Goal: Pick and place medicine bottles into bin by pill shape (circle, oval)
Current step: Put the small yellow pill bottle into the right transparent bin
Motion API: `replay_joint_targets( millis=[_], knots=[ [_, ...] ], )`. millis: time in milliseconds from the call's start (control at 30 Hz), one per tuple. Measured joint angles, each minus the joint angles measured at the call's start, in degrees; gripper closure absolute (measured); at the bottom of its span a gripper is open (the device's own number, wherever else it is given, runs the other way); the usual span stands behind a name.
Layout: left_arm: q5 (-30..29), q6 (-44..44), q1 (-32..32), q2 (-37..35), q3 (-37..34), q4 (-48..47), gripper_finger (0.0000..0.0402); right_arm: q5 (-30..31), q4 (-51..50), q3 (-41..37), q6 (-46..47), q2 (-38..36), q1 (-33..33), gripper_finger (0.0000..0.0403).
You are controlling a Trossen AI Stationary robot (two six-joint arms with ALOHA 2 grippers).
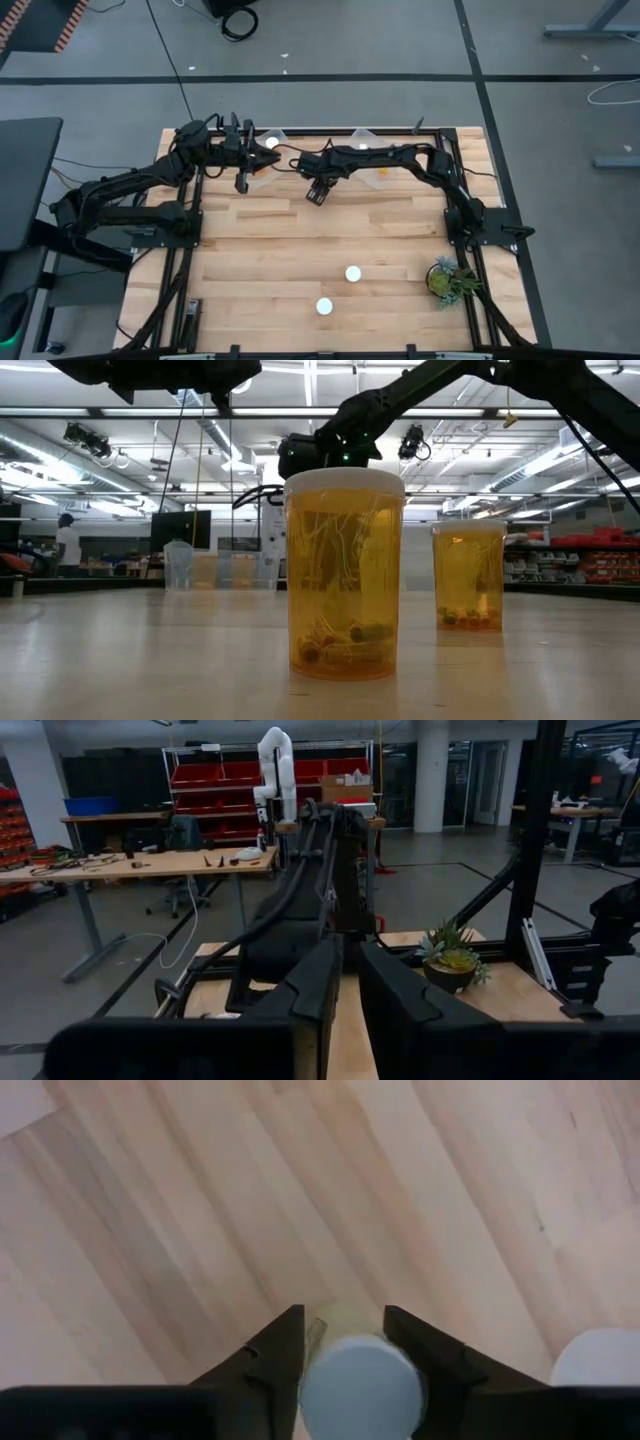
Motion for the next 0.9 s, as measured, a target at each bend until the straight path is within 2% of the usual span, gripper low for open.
replay_joint_targets(
  millis=[167, 500, 900],
  knots=[
    [0.0, 0.0, -0.01, 0.0, 0.0, 0.0, 0.035, -0.66, -1.57, 0.0, 0.12, -0.73, -0.39, 0.029],
    [-0.02, -0.02, -0.01, 0.0, 0.02, -0.04, 0.0338, -0.87, -4.17, -0.04, 0.13, -2.7, 0.11, 0.0279],
    [-0.02, 0.0, 0.0, 0.0, 0.04, -0.04, 0.0348, 1.29, -5.01, -0.04, 1.8, -10.6, 0.27, 0.0282]
  ],
)
